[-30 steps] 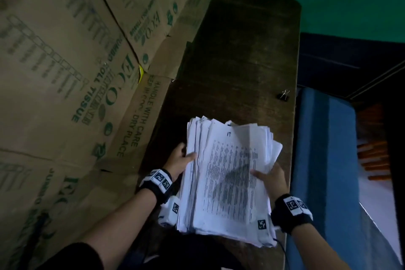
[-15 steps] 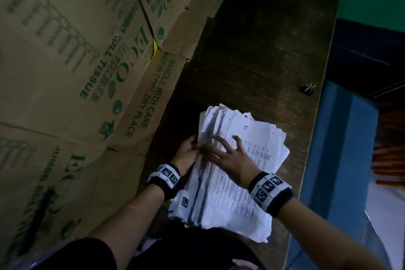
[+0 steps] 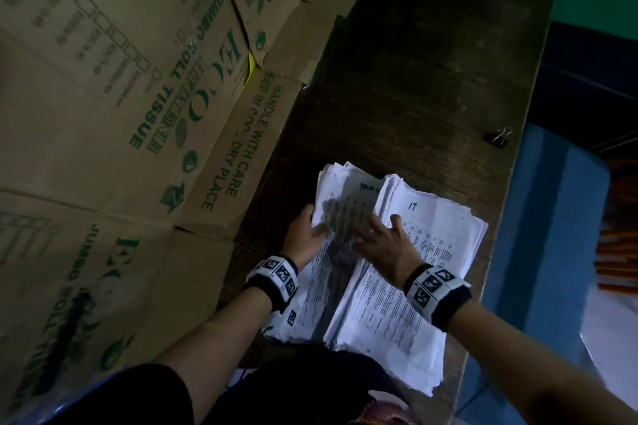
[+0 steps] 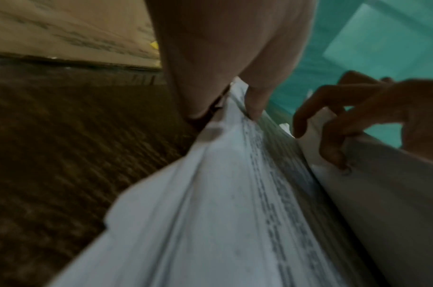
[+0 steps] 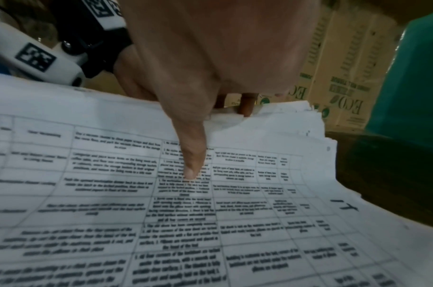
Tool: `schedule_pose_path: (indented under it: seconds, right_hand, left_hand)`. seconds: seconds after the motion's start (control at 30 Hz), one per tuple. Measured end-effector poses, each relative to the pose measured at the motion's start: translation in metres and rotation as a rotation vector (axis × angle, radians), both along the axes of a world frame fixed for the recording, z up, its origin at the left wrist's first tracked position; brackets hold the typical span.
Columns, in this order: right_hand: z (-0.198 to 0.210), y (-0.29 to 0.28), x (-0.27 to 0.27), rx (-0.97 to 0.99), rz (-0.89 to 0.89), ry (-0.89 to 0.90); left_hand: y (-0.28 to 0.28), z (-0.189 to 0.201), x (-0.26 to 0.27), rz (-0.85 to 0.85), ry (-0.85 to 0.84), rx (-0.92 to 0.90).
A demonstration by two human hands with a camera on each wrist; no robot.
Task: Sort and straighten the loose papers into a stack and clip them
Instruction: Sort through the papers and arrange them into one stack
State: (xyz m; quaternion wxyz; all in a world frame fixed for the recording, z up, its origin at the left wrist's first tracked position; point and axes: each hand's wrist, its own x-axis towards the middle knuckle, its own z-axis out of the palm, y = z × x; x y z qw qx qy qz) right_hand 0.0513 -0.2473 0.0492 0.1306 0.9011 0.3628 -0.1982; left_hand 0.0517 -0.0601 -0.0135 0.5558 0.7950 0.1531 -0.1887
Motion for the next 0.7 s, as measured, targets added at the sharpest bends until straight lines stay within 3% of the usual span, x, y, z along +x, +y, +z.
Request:
schedule_pose_path:
  seconds: [0.1, 0.17, 0.3, 0.5, 0.7]
  right_hand:
    - [-0.005, -0.003, -0.001, 0.053, -0.021, -0.070]
    - [-0.008, -0.008, -0.001, 0.093, -0.036, -0.105]
    - [-0.011, -0.025, -0.003, 0.277, -0.024, -0.204]
    - [0.003, -0.027, -0.001, 0.318, 0.134, -0.288]
    - [0.011, 0.026, 0.007, 0.172, 0.216, -0.253]
  left_hand:
    - [-0.004, 0.000, -0.002, -0.098, -0.115, 0.230]
    - [-0.009, 0.008, -0.004, -0.105, -0.111, 0.187]
    - [-0.017, 0.009, -0.008, -0.118, 0.105, 0.012]
    - [-0.015, 0.010, 0.001, 0.021, 0.049, -0.201]
    - [-0.016, 0.005, 0.008, 0.087, 0.111, -0.107]
